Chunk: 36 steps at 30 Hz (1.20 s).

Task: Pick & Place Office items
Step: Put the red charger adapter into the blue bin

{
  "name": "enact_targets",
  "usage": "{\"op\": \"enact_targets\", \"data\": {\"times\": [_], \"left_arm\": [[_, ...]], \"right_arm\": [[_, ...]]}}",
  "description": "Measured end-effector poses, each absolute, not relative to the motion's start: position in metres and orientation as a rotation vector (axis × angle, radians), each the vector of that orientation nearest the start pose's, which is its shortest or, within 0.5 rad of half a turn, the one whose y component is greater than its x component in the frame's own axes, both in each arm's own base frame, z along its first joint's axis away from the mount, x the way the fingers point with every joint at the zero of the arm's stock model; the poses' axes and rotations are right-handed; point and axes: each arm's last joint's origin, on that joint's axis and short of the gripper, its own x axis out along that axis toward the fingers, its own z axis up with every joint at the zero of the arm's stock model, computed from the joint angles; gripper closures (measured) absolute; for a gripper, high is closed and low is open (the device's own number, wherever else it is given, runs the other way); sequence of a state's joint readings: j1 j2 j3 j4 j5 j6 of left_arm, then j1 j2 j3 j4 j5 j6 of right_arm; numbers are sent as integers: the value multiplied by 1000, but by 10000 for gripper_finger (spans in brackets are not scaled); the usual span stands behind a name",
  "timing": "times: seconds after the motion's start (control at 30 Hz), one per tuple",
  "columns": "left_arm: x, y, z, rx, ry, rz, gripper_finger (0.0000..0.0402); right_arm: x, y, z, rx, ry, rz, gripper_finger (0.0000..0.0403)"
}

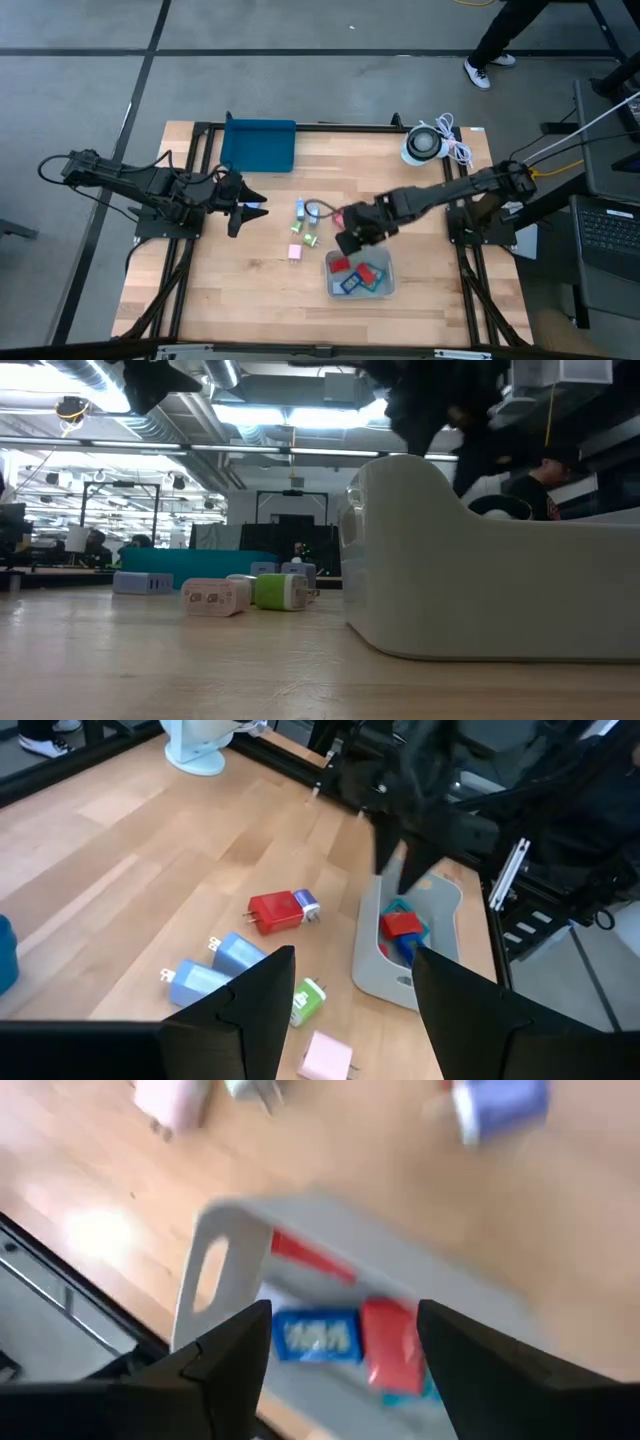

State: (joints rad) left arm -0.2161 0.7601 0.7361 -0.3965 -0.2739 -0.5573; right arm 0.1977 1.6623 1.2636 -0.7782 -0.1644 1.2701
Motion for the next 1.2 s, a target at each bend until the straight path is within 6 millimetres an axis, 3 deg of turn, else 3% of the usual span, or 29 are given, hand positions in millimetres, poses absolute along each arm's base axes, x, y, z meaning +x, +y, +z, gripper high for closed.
{"op": "enact_targets", "data": {"times": [0.23,0.43,0.6,0.93,1.2], "left_arm": [[160,-27,300,-477,380,182,203],[160,-26,300,-496,371,205,203],[160,-26,300,-516,366,215,203],[161,-26,304,-543,326,212,203],[162,-27,306,-576,296,205,203]], "right_arm": [[330,25,234,743,1153,-425,143],[344,-2,194,717,1290,-446,114],[347,-6,167,706,1421,-423,86],[356,-7,164,673,1331,-448,71],[361,-5,144,649,1360,-462,71]]}}
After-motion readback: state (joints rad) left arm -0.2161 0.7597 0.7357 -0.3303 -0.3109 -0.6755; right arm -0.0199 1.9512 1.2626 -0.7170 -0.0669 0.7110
